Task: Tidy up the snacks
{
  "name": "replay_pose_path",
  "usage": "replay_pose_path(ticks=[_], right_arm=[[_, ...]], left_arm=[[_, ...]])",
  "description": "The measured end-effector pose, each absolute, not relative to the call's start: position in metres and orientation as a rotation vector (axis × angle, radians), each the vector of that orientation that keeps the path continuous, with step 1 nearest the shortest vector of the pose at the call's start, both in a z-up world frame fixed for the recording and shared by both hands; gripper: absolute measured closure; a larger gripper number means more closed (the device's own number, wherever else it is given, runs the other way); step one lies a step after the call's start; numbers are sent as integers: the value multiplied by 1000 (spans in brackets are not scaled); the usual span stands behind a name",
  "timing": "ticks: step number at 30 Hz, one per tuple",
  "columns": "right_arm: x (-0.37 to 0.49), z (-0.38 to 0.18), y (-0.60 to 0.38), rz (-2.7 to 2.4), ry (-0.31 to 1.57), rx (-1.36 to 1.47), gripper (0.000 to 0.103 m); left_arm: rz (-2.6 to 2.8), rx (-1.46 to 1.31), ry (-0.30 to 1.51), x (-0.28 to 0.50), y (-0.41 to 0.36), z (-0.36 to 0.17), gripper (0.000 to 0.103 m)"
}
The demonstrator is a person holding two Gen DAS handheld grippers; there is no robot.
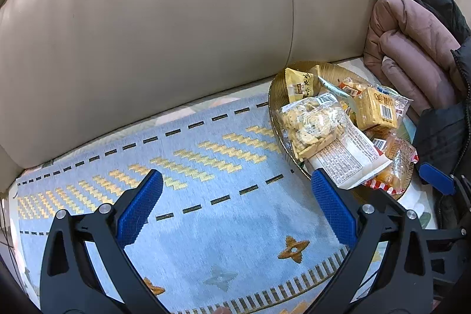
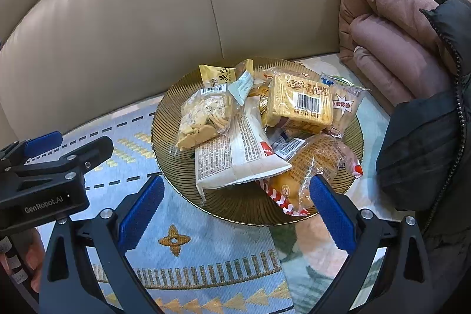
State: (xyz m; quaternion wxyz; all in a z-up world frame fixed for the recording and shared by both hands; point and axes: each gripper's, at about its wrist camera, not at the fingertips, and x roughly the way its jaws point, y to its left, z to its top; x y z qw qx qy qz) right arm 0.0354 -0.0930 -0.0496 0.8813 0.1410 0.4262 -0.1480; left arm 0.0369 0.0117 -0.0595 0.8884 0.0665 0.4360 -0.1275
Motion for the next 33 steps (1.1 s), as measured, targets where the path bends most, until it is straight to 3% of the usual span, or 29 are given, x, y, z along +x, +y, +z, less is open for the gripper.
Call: replay_pose_path(ticks=[33], right_arm=[[36, -54, -96, -311, 900, 308, 5]], left_arm=[[-245, 137, 937, 38, 13, -68, 3]])
